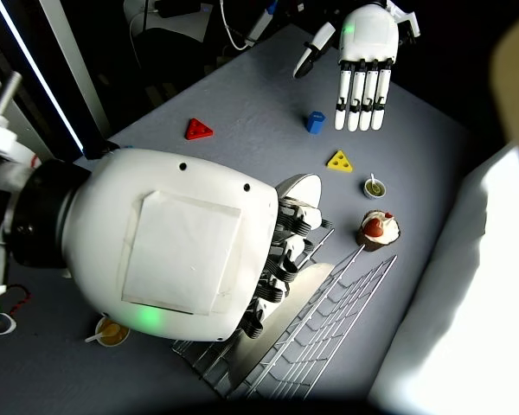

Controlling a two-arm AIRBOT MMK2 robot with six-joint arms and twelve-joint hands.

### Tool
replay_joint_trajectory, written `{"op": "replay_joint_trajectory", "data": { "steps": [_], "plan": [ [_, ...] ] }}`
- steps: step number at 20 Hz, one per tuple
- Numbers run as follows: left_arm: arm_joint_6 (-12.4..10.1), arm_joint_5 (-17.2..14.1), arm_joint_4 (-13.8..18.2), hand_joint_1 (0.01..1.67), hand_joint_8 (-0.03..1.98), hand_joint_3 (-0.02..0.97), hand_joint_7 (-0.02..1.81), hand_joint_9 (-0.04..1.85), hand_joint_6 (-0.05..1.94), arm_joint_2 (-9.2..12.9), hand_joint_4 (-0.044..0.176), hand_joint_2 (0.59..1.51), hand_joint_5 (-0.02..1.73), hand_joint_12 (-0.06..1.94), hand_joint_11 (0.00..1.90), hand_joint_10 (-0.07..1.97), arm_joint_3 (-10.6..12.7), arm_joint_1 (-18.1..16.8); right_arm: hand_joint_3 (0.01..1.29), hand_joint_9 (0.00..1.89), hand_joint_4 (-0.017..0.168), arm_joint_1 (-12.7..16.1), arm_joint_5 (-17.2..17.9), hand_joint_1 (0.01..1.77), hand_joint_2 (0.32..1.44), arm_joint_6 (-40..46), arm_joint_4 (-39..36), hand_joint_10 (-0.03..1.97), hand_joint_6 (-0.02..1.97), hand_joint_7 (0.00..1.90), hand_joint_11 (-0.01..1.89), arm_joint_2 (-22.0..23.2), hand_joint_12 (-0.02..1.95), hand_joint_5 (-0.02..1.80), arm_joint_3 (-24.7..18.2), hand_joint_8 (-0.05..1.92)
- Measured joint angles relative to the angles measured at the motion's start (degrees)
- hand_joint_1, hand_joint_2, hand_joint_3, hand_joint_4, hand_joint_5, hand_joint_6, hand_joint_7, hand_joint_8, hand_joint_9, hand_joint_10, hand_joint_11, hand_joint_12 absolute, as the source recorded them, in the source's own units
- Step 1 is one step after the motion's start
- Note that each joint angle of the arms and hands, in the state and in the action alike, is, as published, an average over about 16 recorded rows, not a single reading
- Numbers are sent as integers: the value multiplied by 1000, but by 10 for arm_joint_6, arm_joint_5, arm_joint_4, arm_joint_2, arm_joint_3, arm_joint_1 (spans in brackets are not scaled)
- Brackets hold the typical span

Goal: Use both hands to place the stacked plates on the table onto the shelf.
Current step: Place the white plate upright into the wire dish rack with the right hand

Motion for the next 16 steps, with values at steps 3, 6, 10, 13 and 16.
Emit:
{"op": "replay_joint_trajectory", "data": {
  "steps": [3,6,10,13,16],
  "plan": [
    [0,1,1,15,1,-4,201,200,7,-1,0,968,164,8,191,15,0,0,13,1167,-8,-4,1,1480,959,1,-5,671,841,1060,961,-3,1367,889,5,638],
    [0,1,2,15,1,-4,204,205,7,-2,0,969,167,8,199,15,0,-1,13,1174,-8,-8,2,1480,959,3,-10,655,840,1056,959,-4,1361,888,10,641],
    [0,1,4,15,1,-4,207,209,7,-4,0,969,171,8,208,15,0,-2,13,1193,-9,-17,3,1480,958,4,-16,628,832,1059,960,-7,1347,889,18,632],
    [0,3,5,15,1,-3,210,213,7,-4,0,970,173,9,209,15,0,-3,13,1203,-9,-23,4,1479,958,5,-19,610,824,1063,963,-10,1339,889,24,631],
    [-2,7,5,15,1,-3,213,216,6,-6,0,970,175,9,210,15,0,-8,12,1206,-10,-29,5,1479,958,5,-21,603,814,1060,967,-14,1334,890,29,636]
  ]
}}
